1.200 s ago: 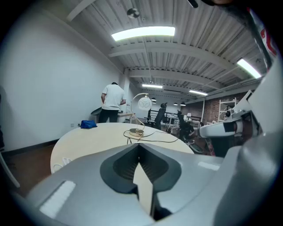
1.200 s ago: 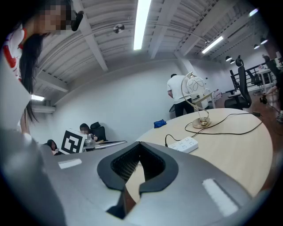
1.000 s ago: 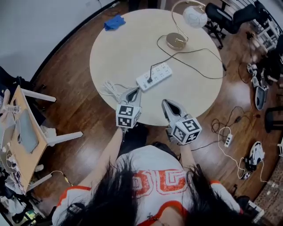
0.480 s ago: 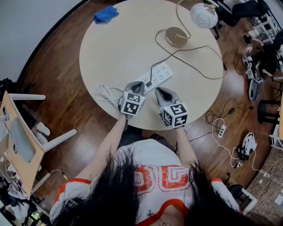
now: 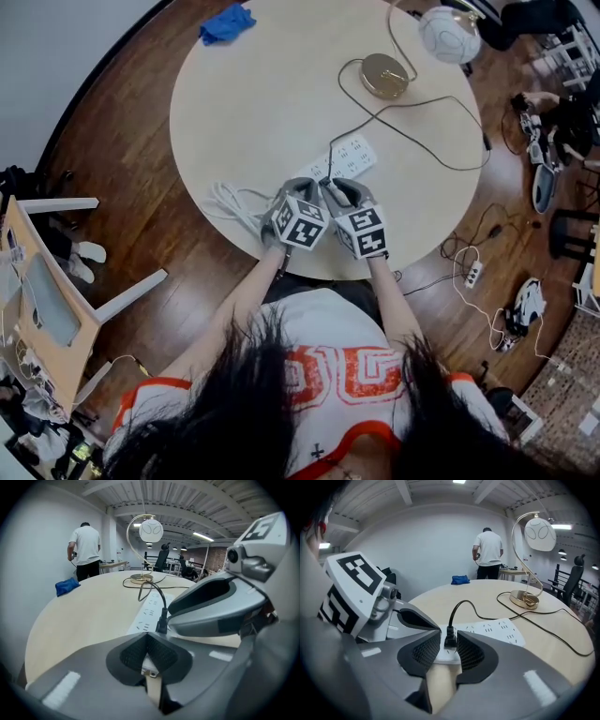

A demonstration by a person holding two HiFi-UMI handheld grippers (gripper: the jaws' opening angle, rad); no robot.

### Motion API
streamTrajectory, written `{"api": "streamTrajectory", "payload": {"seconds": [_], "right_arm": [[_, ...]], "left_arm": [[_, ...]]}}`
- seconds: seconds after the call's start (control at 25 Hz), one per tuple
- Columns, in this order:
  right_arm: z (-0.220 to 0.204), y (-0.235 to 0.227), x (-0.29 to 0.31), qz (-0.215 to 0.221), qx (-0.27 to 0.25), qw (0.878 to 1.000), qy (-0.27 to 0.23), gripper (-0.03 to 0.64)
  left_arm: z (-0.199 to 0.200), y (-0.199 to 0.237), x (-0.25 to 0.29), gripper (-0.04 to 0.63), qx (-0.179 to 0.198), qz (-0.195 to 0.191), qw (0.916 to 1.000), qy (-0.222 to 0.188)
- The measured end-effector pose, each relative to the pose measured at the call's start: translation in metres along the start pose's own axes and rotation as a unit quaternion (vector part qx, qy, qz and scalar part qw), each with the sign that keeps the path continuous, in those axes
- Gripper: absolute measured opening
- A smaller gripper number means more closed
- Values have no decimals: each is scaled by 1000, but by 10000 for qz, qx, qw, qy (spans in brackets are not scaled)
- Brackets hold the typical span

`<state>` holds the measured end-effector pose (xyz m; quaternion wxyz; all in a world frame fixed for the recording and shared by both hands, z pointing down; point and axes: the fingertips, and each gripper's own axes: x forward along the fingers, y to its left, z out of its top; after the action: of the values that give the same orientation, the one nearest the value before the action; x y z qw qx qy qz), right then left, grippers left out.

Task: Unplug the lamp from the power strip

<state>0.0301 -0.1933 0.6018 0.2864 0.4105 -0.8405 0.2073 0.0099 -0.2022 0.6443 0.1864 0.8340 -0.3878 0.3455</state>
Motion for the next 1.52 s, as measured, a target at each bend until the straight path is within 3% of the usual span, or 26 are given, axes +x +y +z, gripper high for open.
{"api": "streamTrajectory", "payload": {"seconds": [0.16,0.36,0.56,0.92,1.0,1.12,1.16,1.28,1.52], "right_arm": [[2,1,12,128,-185,9996,157,115],[4,3,23,158,-601,9975,324,89],[3,4,25,277,-789,9958,375,86],[4,3,27,332,-725,9967,148,77],[10,4,23,435,-556,9974,-115,75],[46,3,8,630,140,9934,-945,72],[59,1,5,584,158,9928,-1037,74],[74,-3,6,399,-251,9948,-906,67],[56,-7,5,254,-431,9972,-557,60]], "left_arm": [[1,1,-1,0,-314,-68,9995,9],[-5,19,-6,0,-841,216,9962,72],[-8,17,-3,2,-668,269,9971,235],[-8,21,-1,2,-759,258,9965,250],[-8,21,-1,2,-757,295,9964,238],[-7,22,0,2,-714,358,9966,213],[-7,23,0,2,-705,374,9966,208],[-7,23,0,2,-712,396,9965,204],[-6,22,1,2,-721,380,9965,208]]}}
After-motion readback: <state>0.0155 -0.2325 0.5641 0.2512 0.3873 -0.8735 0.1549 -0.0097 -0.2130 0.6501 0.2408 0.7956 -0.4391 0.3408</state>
